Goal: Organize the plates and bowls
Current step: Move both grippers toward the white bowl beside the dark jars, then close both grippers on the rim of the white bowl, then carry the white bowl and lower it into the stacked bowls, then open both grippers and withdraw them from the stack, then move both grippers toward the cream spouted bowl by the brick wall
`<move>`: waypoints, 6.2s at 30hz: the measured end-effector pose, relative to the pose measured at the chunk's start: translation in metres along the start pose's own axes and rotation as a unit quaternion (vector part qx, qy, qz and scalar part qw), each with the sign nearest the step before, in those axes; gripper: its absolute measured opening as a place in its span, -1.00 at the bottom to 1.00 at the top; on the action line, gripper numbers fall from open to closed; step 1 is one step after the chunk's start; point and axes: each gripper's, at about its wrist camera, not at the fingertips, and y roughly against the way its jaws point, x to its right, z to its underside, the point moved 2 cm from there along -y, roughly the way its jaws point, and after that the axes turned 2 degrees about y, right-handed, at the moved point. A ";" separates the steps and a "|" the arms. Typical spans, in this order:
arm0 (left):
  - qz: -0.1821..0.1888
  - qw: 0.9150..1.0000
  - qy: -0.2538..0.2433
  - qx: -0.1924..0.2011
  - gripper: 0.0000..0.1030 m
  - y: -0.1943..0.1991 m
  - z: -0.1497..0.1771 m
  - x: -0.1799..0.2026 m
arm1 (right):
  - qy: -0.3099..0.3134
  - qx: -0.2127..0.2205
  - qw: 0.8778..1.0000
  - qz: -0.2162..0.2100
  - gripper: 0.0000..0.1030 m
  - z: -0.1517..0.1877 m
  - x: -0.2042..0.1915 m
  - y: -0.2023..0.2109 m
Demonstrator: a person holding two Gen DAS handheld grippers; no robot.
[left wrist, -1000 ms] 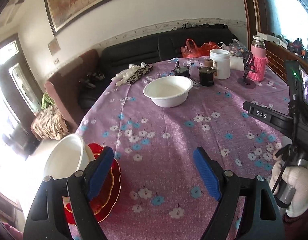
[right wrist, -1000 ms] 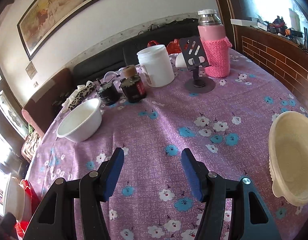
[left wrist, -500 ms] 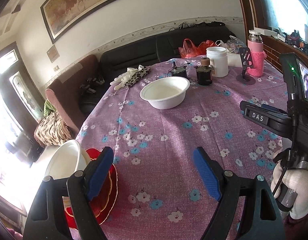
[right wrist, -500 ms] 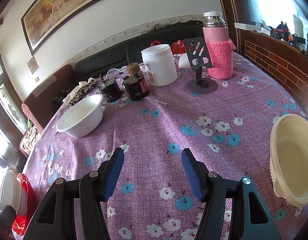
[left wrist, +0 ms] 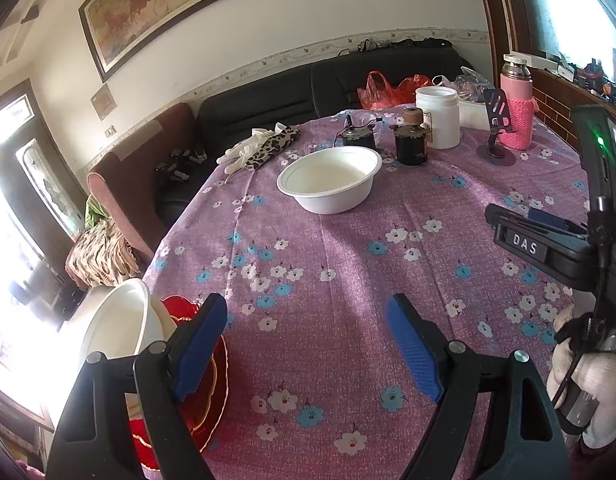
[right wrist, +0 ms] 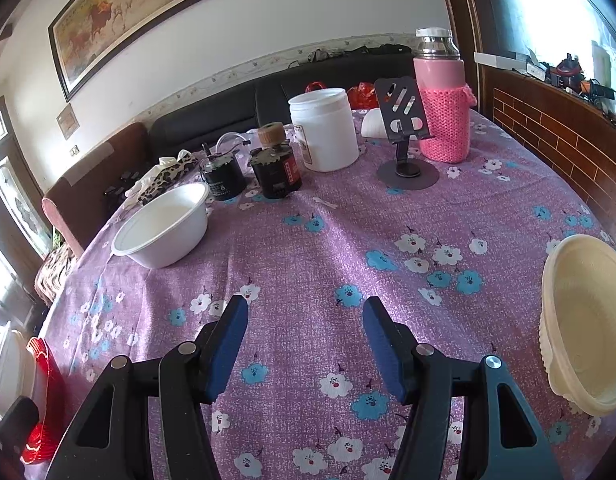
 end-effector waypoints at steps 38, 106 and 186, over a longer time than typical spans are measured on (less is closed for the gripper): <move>0.131 0.916 0.335 -0.175 0.58 -0.252 -0.117 -0.092 | -0.087 -0.131 0.981 -0.111 0.32 -0.092 -0.081 -0.160; 0.043 0.911 0.407 -0.045 -0.72 -0.022 0.082 -0.278 | 0.139 -0.146 0.946 -0.254 -0.68 0.056 -0.318 0.031; 0.131 0.991 0.023 0.033 0.72 0.051 -0.007 0.020 | -0.047 0.063 0.994 0.079 0.46 0.036 0.117 0.164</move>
